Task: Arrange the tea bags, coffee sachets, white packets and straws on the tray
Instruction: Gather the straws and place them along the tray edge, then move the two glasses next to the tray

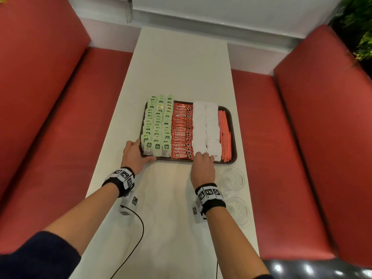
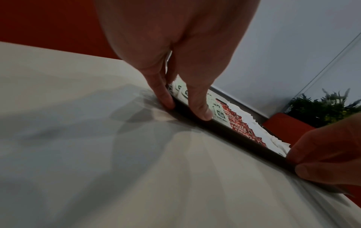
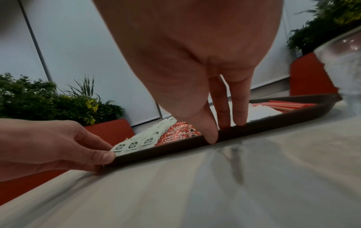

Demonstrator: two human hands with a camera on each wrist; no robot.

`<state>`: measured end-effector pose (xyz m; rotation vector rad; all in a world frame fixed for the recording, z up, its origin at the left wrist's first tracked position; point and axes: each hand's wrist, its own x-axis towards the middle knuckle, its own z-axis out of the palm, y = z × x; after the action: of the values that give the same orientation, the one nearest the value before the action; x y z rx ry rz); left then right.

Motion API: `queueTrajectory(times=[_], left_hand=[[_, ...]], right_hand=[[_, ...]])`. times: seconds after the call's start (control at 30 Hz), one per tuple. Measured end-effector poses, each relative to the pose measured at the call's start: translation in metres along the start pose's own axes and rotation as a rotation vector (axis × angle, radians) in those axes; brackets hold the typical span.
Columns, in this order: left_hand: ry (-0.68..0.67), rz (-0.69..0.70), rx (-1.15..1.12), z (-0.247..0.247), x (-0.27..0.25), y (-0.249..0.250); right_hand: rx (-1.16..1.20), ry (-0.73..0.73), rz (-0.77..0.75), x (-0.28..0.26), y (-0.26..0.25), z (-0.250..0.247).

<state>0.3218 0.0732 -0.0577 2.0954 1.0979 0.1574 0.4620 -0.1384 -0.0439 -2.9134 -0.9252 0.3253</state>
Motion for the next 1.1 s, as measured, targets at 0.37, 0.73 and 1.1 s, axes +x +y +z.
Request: queueTrajectory(times=[0.37,0.73,1.1], left_hand=[[-0.020,0.008,-0.040,0.027,0.008,0.038],[-0.076,0.002,-0.017,0.024,0.006,0.045],[-0.115,0.314,-0.165,0.029,-0.092,0.071]], right_hand=[[-0.276,-0.022,-0.041,0.013,0.011,-0.003],[-0.170,-0.021,-0.034,0.008,0.016,-0.017],[0.643,0.401,0.205,-0.100,0.091,-0.108]])
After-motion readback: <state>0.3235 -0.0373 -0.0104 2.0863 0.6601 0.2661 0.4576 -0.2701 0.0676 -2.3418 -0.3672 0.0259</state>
